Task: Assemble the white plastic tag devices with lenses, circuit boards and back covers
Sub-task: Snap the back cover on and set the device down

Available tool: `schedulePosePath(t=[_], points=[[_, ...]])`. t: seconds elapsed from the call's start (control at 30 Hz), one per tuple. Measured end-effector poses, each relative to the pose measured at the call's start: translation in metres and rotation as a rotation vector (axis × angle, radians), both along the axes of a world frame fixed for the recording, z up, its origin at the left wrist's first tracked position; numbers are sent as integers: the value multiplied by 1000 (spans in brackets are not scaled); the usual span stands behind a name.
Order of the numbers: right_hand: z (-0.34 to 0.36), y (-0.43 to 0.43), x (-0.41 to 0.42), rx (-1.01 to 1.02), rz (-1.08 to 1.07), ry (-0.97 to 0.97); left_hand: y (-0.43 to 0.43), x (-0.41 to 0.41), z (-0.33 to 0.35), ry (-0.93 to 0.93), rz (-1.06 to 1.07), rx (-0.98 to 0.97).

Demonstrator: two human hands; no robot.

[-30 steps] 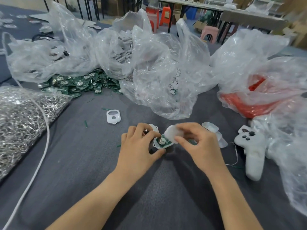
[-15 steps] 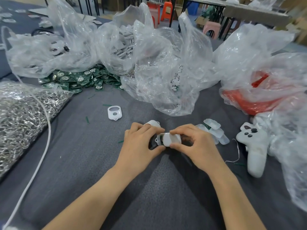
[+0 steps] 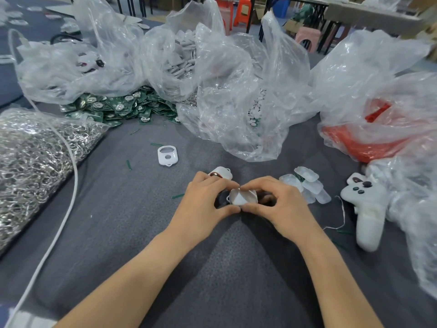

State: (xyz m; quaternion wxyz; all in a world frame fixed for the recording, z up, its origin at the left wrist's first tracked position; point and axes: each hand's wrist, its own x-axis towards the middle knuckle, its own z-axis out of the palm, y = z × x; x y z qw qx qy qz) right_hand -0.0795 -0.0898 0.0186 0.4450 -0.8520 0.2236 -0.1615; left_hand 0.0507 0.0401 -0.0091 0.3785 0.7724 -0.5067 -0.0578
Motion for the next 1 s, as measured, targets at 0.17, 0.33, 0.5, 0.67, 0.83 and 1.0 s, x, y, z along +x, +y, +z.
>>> schedulePosePath(t=[0.17, 0.33, 0.5, 0.67, 0.83, 1.0], points=[[-1, 0, -1, 27, -12, 21, 0, 0, 0, 32, -1, -1], [-3, 0, 2, 25, -32, 31, -2, 0, 3, 31, 7, -5], [-5, 0, 3, 35, -19, 17, -6, 0, 2, -44, -68, 66], [-6, -4, 3, 160, -64, -26, -6, 1, 4, -67, -68, 57], [-5, -2, 4, 139, -66, 18, -3, -4, 5, -49, -81, 2], [0, 8, 4, 237, -73, -119, -1, -6, 7, 249, 5, -153]])
